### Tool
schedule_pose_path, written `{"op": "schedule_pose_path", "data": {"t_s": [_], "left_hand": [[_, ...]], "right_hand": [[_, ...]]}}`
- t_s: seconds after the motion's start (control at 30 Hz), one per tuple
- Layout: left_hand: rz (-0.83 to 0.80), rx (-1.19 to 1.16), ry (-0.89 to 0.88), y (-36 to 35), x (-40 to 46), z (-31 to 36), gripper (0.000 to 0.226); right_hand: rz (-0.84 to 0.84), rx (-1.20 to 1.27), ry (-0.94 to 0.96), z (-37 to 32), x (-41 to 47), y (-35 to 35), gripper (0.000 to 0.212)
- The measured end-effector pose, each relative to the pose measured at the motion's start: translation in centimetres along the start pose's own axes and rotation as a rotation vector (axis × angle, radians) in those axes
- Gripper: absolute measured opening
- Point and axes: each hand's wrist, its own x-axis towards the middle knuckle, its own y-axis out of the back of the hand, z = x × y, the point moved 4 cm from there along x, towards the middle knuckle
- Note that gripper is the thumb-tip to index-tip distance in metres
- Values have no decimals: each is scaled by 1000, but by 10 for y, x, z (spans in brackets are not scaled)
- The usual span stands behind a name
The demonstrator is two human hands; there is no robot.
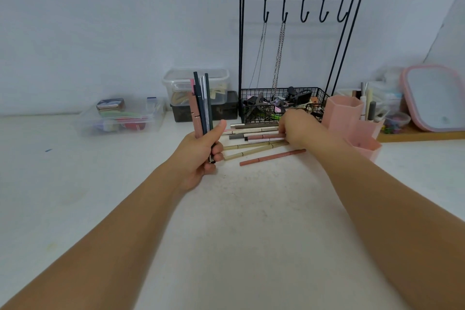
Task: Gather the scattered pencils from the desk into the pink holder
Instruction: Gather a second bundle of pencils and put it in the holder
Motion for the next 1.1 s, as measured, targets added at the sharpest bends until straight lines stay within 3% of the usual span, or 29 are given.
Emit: {"op": "schedule_pose_path", "data": {"t_s": [0.23,0.33,0.47,0.63,0.77,1.1], "left_hand": [[11,-2,4,-2,-2,1,41],[25,-11,10,-1,-3,2,40],[7,-12,2,-3,-3,1,38],[-55,-42,-57,-7,-5,2,42],[-86,-30,-92,-8,-5,0,44],[-2,33,-58,-6,-1,-4,19]], "right_hand": [[112,123,-2,-1,-6,15,21],[165,330,24,-7,-19,39,12],[-19,909,116,-37,-42,55,14],[-190,1221,270,-82,-54,54,24],[-229,1218,305,-95,-56,51,23],[-185,974,290,-99,-53,40,12]]}}
